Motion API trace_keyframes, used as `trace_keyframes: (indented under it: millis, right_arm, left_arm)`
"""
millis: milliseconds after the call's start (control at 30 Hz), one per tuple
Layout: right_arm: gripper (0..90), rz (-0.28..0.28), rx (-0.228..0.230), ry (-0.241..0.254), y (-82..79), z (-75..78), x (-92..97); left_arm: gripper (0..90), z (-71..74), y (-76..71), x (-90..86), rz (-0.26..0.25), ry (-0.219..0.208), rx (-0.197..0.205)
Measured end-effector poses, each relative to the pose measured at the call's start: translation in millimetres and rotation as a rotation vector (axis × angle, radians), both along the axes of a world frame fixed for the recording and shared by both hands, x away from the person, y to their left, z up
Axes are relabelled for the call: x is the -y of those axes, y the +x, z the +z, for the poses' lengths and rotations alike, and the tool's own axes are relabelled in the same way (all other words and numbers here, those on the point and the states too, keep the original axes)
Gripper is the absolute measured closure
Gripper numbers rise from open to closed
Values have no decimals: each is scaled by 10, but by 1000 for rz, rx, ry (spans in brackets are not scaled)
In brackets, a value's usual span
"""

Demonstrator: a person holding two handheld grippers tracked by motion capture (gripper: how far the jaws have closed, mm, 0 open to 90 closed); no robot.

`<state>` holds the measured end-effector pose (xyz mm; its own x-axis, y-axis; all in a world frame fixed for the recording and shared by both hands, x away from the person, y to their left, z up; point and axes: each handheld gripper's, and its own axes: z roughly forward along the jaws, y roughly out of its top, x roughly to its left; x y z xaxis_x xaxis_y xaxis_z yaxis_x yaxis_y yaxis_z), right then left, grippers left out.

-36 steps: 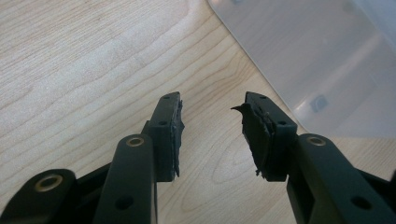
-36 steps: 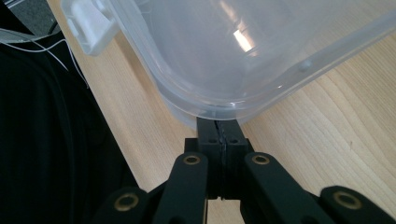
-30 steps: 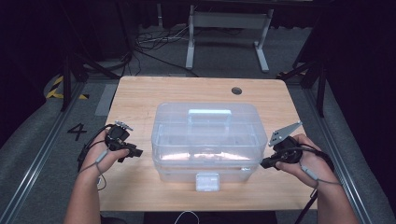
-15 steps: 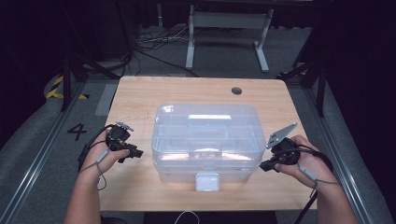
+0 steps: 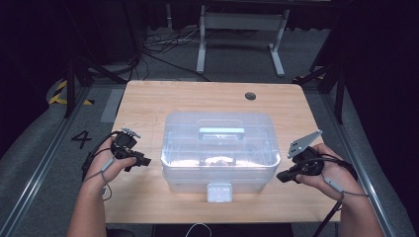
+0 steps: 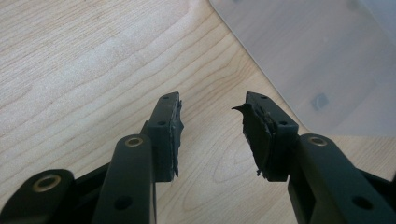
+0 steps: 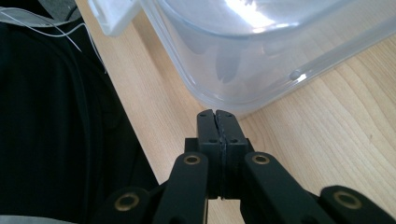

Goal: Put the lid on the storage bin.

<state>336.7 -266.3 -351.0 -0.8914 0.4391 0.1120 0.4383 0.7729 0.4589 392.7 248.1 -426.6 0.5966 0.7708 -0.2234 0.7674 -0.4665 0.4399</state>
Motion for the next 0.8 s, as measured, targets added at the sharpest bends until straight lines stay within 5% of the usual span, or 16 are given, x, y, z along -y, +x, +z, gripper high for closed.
trace_keyframes:
  millis: [800]
  right_arm:
    - [899, -72, 182, 272, 22, 367, 261]
  left_arm:
    - [525, 12, -140, 1, 4, -12, 43]
